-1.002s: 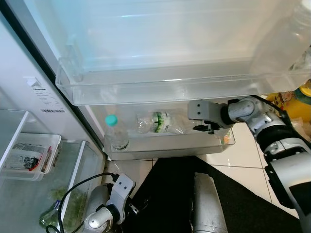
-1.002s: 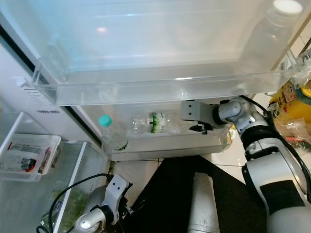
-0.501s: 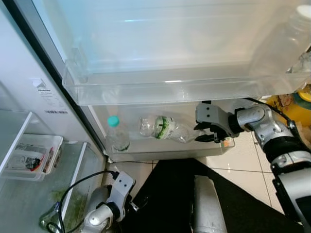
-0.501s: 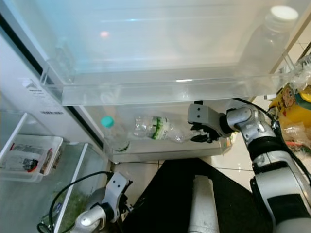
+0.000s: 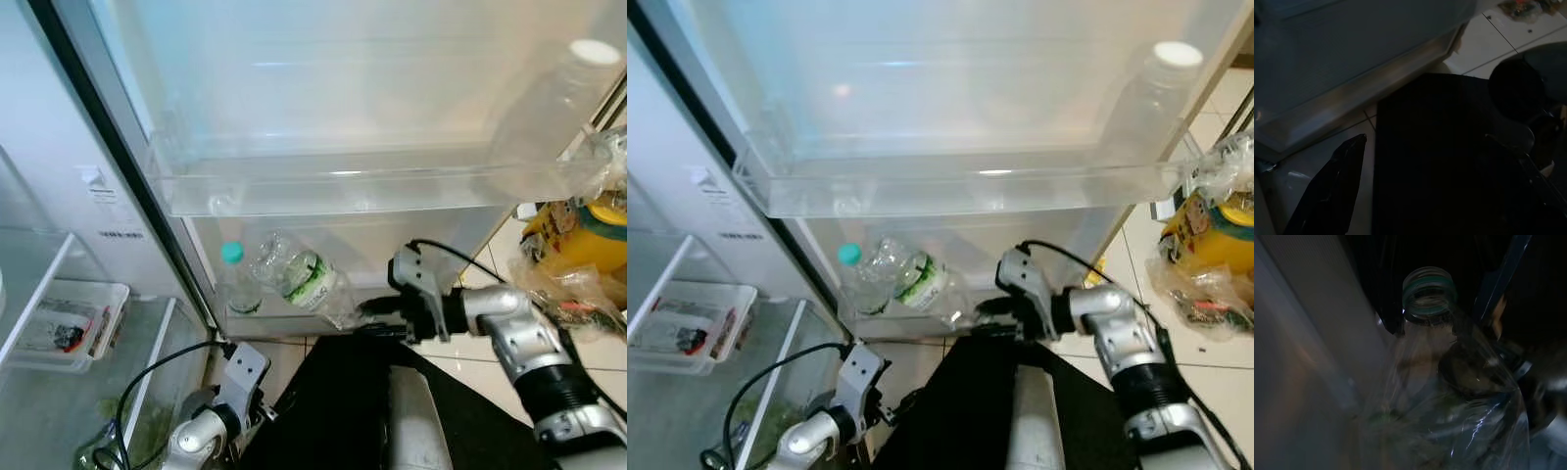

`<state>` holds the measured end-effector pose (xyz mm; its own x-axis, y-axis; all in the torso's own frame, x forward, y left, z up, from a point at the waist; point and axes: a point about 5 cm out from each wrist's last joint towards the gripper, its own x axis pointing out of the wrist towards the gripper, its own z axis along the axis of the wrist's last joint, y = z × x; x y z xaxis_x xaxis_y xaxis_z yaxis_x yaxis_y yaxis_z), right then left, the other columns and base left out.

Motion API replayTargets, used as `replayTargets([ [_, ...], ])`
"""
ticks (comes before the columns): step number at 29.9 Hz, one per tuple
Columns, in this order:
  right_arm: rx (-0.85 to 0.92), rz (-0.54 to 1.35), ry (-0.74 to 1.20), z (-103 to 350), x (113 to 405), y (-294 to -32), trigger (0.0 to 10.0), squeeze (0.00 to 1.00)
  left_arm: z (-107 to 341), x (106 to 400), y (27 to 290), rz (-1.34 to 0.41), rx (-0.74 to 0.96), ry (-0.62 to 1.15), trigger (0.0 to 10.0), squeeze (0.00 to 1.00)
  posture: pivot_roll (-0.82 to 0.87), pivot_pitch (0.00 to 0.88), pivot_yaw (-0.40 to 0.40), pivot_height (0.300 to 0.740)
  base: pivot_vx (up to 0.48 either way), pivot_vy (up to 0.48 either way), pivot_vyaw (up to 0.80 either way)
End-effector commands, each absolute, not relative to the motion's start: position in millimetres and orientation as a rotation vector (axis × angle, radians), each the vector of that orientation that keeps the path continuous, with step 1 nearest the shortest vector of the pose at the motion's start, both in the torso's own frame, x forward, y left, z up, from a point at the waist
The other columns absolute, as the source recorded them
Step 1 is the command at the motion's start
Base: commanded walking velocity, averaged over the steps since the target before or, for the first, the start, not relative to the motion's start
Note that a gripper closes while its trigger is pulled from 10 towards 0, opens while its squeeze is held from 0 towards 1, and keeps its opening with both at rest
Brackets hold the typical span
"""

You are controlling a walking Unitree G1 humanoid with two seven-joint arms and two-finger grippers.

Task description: Restocking fridge

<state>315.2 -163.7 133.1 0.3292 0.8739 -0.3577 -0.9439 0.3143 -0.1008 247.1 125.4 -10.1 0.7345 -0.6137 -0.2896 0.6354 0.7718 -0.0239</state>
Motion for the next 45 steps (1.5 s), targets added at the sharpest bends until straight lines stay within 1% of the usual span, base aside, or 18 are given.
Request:
replayTargets([
  [1, -0.259, 1.178, 0.263, 123, 311, -161, 10.0, 0.00, -18, 239, 130, -0.662, 0.061, 0.329, 10.0, 0.00, -0.02, 0.186, 0.011, 0.453, 0.000, 0.000, 0.00],
  [4, -0.196, 1.120, 0.289, 105, 307, -157, 10.0, 0.00, -19, 239, 136, -0.636, 0.055, 0.336, 10.0, 0.00, -0.03, 0.177, 0.007, 0.453, 0.000, 0.000, 0.00],
  [7, -0.170, 1.092, 0.300, 101, 303, -157, 10.0, 0.00, -20, 238, 139, -0.622, 0.054, 0.341, 10.0, 0.00, -0.03, 0.173, 0.006, 0.453, 0.000, 0.000, 0.00],
  [11, -0.152, 1.061, 0.315, 96, 299, -155, 10.0, 0.00, -22, 237, 142, -0.601, 0.049, 0.350, 10.0, 0.00, -0.03, 0.167, 0.005, 0.453, 0.000, 0.000, 0.00],
  [15, -0.109, 1.004, 0.332, 83, 293, -147, 10.0, 0.00, -28, 233, 147, -0.570, 0.047, 0.384, 10.0, 0.00, -0.03, 0.161, 0.005, 0.453, 0.000, 0.000, 0.00],
  [19, -0.102, 0.936, 0.406, 58, 287, -149, 10.0, 0.00, -34, 227, 150, -0.533, 0.034, 0.425, 10.0, 0.00, -0.03, 0.152, 0.001, 0.453, 0.000, 0.000, 0.00],
  [21, -0.091, 0.933, 0.420, 53, 284, -148, 10.0, 0.00, -35, 226, 151, -0.526, 0.027, 0.430, 10.0, 0.00, -0.03, 0.148, -0.002, 0.453, 0.000, 0.000, 0.00],
  [29, -0.055, 0.966, 0.443, 49, 277, -141, 10.0, 0.00, -34, 227, 151, -0.523, 0.026, 0.419, 10.0, 0.00, -0.03, 0.139, -0.002, 0.453, 0.000, 0.000, 0.00],
  [33, -0.044, 1.053, 0.441, 52, 270, -136, 10.0, 0.00, -31, 230, 152, -0.528, 0.031, 0.404, 10.0, 0.00, -0.03, 0.129, -0.002, 0.453, 0.000, 0.000, 0.00],
  [40, -0.031, 1.108, 0.451, 54, 265, -135, 10.0, 0.00, -26, 235, 151, -0.538, 0.030, 0.366, 10.0, 0.00, -0.04, 0.124, -0.004, 0.453, 0.000, 0.000, 0.00],
  [45, -0.071, 1.160, 0.534, 51, 257, -143, 10.0, 0.00, -12, 244, 153, -0.572, 0.044, 0.280, 10.0, 0.00, -0.03, 0.129, -0.005, 0.453, 0.000, 0.000, 0.00],
])
